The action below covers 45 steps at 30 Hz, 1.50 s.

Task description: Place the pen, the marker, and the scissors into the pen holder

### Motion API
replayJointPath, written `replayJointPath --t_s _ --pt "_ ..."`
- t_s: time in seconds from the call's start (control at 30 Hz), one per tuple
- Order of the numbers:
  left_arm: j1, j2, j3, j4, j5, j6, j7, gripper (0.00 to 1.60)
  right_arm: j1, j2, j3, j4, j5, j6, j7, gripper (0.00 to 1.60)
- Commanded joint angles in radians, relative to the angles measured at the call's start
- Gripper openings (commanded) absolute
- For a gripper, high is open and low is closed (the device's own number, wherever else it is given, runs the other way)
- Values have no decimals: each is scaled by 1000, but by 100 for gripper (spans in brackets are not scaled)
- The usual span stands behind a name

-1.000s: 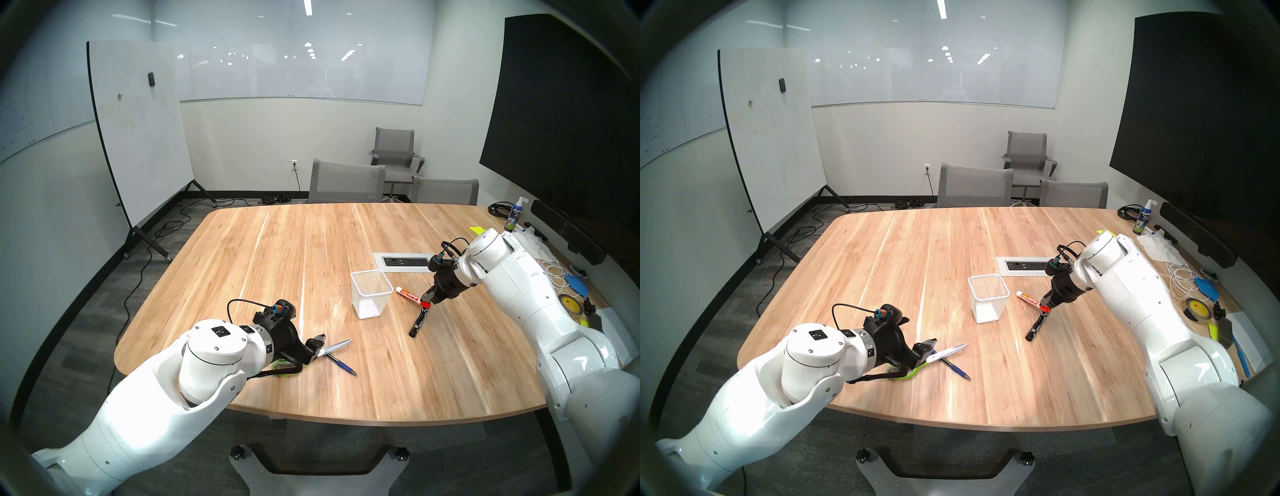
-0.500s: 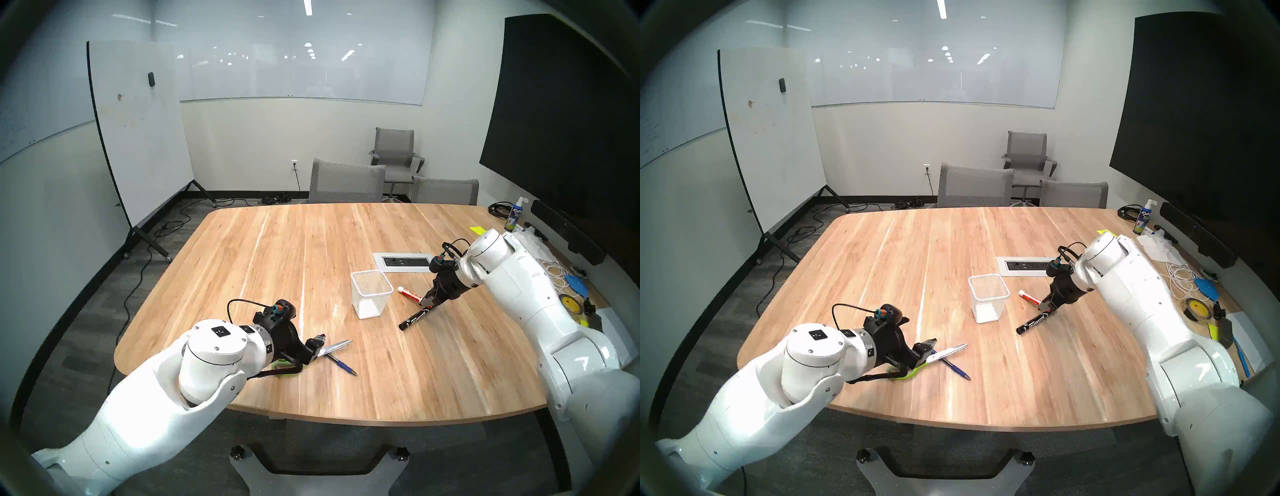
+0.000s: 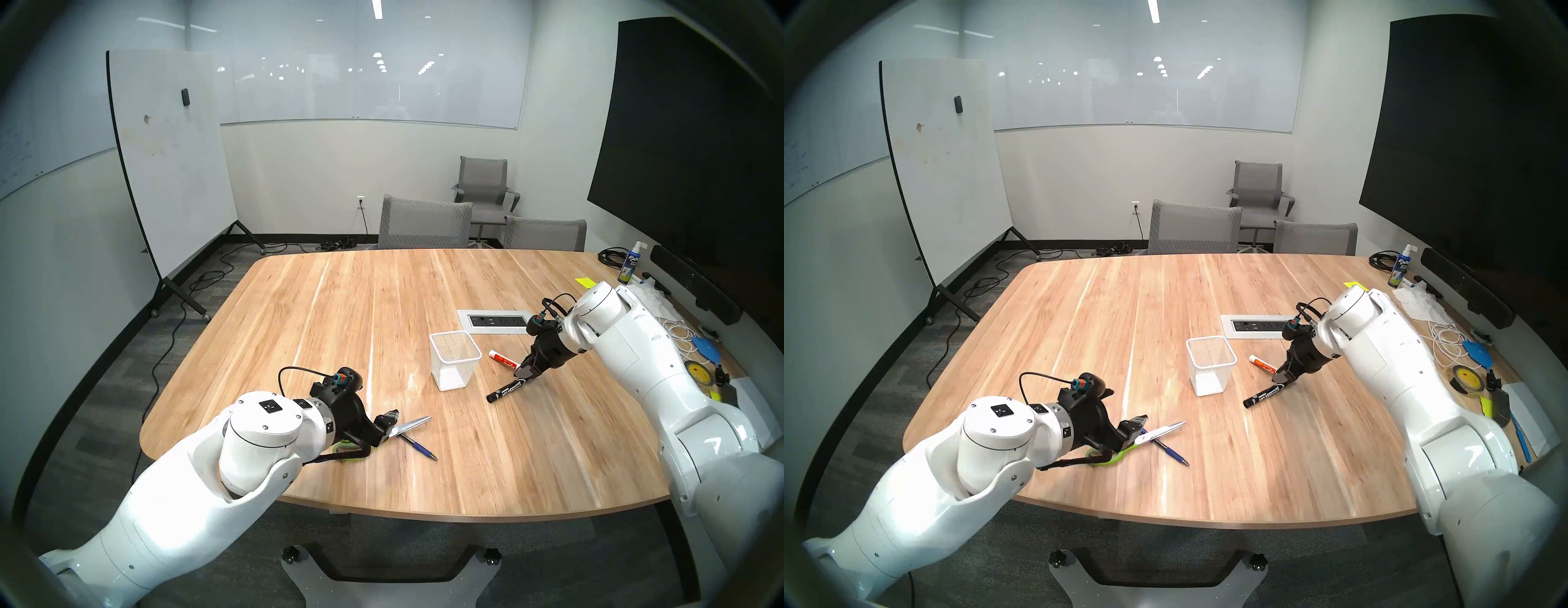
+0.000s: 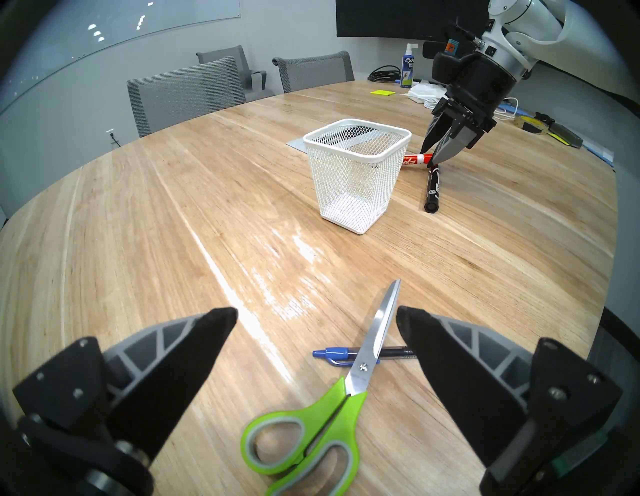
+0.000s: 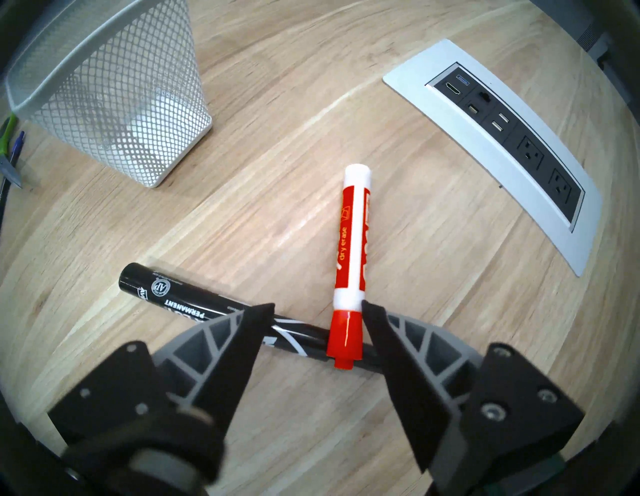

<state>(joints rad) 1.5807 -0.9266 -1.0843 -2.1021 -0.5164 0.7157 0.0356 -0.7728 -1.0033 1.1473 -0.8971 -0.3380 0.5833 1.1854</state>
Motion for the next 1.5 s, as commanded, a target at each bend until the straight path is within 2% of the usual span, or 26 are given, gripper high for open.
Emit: replayJointPath --t_s 0.0,0.6,0.7,0.97,1.47 --pt "-1 1 -1 -16 2 -1 2 160 17 -3 3 -2 -3 5 -6 120" --pt "-1 1 -1 -15 2 -1 1 160 29 -17 -3 33 -23 2 -20 115" --pt "-1 1 -1 -15 2 -1 1 160 29 -19 -2 35 -28 1 -22 100" --pt "-1 1 -1 -15 2 -1 1 160 26 -22 0 37 -37 0 -26 86" --pt "-1 1 -1 -16 2 -1 2 160 23 -30 -1 43 -56 4 -35 92"
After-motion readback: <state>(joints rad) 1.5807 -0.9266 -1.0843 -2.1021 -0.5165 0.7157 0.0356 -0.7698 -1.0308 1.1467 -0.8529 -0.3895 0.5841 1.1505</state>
